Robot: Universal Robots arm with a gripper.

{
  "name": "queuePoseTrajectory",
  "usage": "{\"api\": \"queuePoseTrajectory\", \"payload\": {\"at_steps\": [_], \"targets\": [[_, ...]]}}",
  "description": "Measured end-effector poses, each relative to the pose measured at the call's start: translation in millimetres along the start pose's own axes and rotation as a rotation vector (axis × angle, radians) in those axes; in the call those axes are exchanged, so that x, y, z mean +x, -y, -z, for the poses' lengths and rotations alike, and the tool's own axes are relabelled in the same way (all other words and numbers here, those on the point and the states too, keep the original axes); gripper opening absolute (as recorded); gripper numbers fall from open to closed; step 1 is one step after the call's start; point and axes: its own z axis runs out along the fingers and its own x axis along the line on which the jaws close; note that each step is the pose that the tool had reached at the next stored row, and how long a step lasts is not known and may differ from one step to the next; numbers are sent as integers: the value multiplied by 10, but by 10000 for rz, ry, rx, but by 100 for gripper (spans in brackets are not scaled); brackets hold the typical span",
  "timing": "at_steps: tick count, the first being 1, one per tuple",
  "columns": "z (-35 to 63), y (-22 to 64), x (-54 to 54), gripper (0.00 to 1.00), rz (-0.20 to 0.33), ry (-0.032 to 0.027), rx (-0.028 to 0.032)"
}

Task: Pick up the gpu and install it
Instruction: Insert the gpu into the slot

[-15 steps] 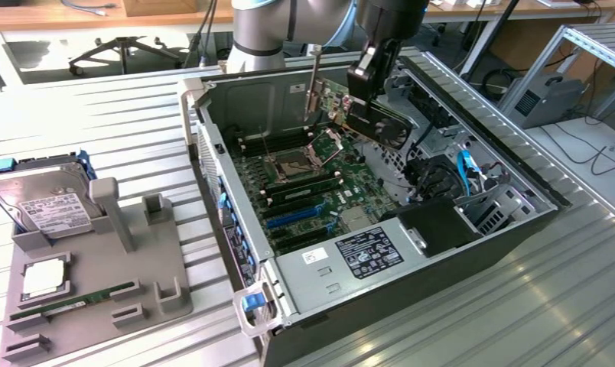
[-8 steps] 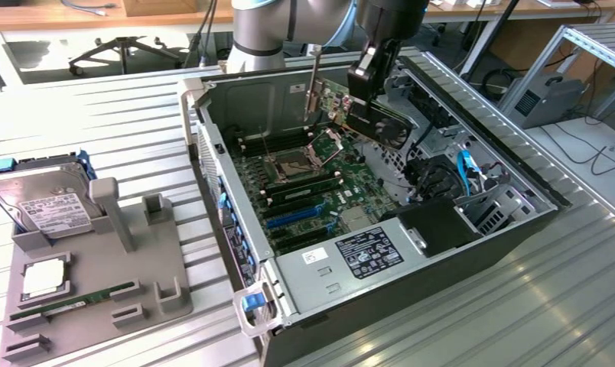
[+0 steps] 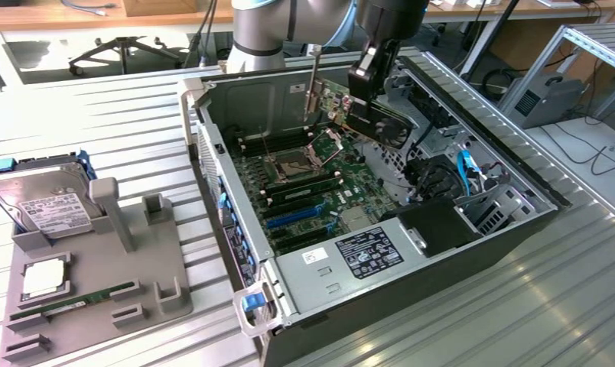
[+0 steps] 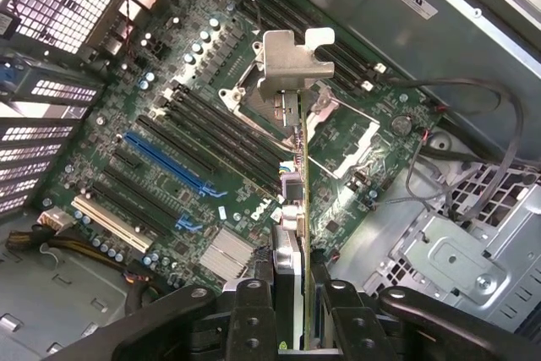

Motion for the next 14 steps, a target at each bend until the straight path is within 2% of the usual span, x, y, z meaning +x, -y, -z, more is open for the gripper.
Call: {"api": "queuePoseTrajectory", "payload": {"at_steps": [14], "targets": [[0,0,0,27,252,11,-6]]}}
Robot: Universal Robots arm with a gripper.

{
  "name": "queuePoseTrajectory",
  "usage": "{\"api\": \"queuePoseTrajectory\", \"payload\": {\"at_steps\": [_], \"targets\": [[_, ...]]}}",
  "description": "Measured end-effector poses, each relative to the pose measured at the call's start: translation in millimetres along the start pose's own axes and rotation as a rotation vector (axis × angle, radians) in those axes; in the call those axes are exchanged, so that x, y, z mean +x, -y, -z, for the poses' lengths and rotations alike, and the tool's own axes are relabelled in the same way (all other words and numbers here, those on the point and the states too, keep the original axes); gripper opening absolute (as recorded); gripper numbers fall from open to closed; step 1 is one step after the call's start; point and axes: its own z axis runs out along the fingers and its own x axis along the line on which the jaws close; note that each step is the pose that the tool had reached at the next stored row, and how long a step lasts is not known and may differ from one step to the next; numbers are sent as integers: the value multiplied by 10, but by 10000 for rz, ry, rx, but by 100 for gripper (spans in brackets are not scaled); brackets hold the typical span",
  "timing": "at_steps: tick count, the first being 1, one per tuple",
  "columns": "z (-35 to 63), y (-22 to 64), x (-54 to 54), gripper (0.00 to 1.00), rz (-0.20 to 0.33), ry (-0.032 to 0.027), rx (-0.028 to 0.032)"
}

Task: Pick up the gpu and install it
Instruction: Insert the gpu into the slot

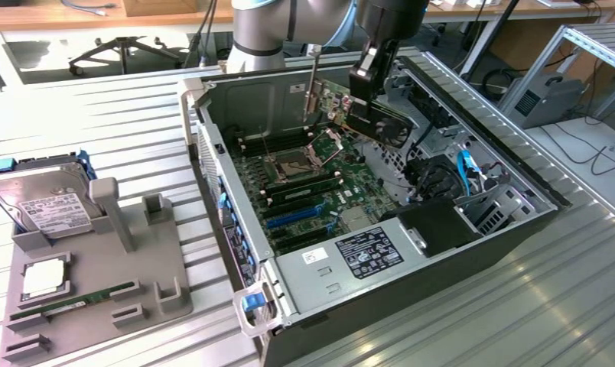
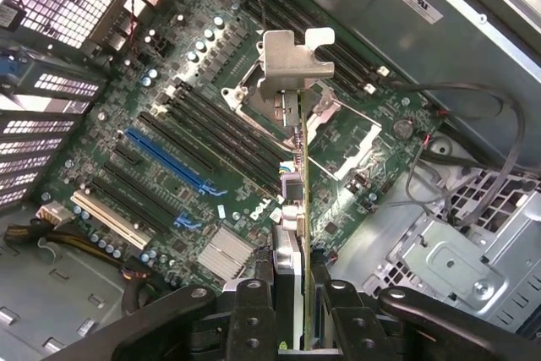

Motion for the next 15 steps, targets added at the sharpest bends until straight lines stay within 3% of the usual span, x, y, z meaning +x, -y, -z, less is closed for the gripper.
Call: {"api": "queuePoseTrajectory", "payload": {"at_steps": [15], "targets": [[-1,0,0,27,250,12,-6]]}}
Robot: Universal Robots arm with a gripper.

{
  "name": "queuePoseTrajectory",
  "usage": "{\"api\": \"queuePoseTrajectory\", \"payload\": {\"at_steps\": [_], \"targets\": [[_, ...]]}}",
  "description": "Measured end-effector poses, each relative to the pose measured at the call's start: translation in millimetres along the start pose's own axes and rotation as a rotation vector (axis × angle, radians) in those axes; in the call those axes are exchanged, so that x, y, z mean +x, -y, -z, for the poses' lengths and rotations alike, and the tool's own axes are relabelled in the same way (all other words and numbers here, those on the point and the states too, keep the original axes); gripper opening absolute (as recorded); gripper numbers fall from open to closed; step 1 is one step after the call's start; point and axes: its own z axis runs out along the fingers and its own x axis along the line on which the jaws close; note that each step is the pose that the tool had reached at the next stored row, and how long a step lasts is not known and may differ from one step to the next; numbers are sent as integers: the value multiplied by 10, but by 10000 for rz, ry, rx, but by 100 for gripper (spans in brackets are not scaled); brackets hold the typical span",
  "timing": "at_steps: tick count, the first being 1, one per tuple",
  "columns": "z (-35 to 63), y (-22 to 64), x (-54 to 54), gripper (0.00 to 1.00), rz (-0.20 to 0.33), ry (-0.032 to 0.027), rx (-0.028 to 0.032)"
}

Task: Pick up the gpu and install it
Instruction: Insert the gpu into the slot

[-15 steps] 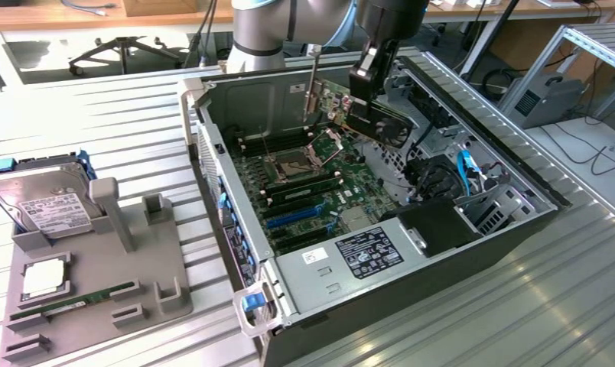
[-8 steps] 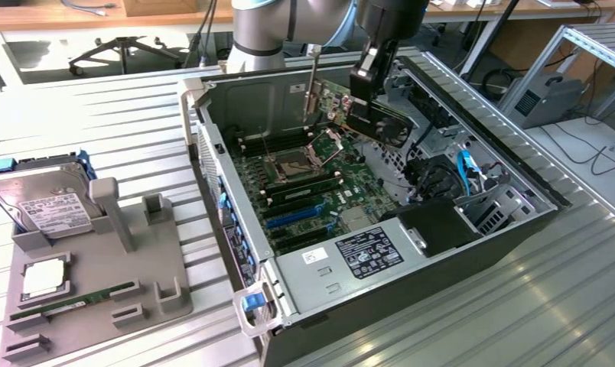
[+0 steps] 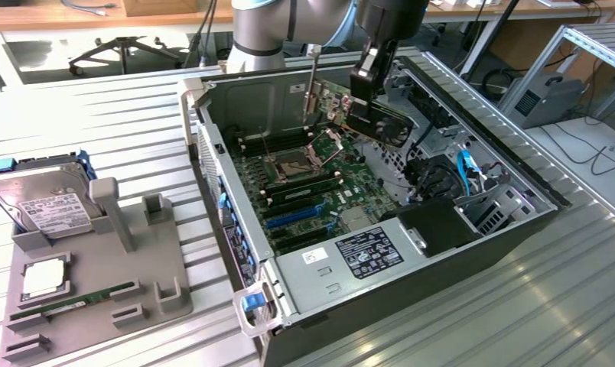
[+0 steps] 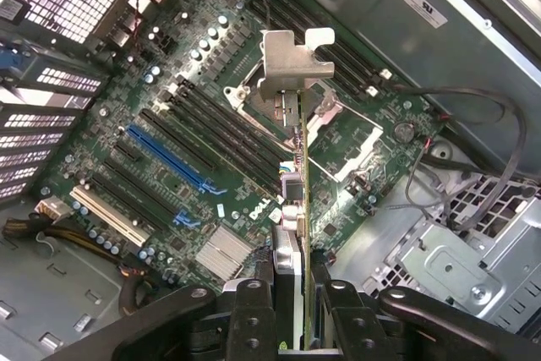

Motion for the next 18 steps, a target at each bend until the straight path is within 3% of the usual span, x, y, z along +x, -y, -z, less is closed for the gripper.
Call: {"api": "queuePoseTrajectory", "payload": {"at_steps": [18], "targets": [[-1,0,0,27,199,9,-5]]}}
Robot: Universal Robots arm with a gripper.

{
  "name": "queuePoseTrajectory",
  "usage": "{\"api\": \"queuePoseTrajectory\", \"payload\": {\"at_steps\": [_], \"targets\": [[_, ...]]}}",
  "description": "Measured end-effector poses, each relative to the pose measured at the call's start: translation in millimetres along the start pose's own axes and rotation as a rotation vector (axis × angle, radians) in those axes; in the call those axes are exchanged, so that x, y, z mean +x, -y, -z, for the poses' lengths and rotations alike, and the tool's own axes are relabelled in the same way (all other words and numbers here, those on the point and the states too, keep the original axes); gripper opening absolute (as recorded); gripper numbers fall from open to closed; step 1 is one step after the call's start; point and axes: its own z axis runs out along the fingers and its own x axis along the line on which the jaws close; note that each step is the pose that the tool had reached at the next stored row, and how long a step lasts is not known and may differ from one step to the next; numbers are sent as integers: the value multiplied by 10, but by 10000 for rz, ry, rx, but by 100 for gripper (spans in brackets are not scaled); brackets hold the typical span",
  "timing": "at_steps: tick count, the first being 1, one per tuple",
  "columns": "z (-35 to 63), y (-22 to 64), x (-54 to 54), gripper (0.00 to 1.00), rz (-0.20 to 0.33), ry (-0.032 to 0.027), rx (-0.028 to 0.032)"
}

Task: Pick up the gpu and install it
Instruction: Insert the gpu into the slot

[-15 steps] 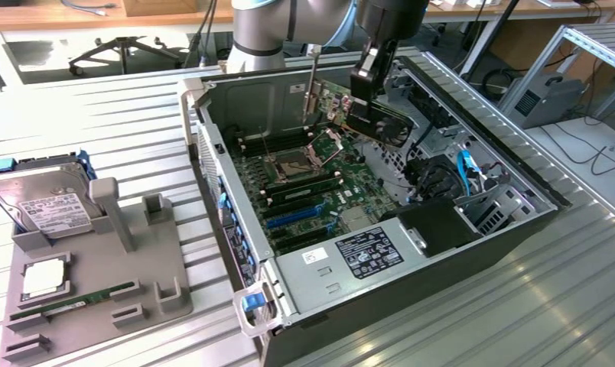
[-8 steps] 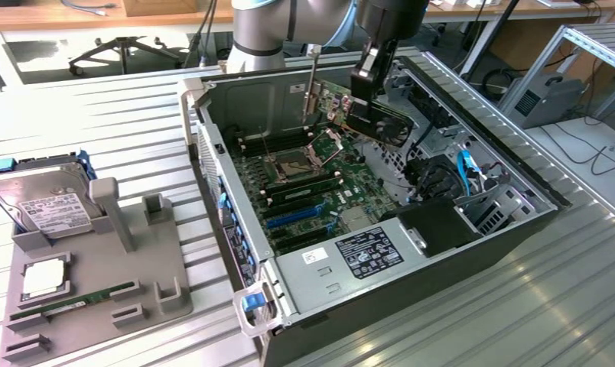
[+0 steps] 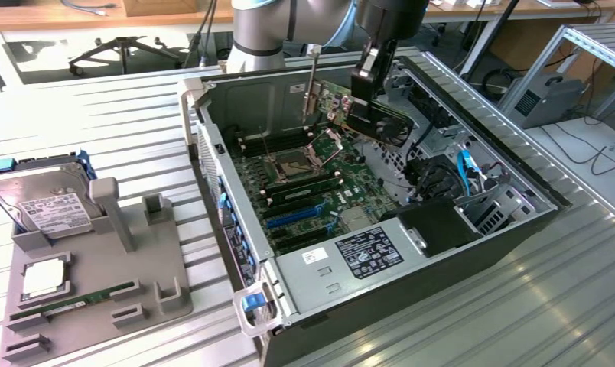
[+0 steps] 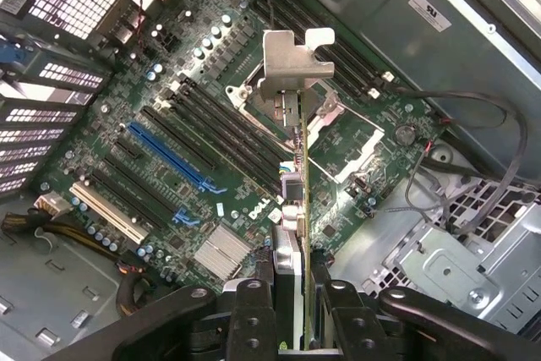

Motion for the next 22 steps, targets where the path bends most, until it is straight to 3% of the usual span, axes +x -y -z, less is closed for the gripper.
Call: {"api": "queuePoseTrajectory", "payload": {"at_steps": [22], "targets": [[-2,0,0,27,237,11,-6]]}}
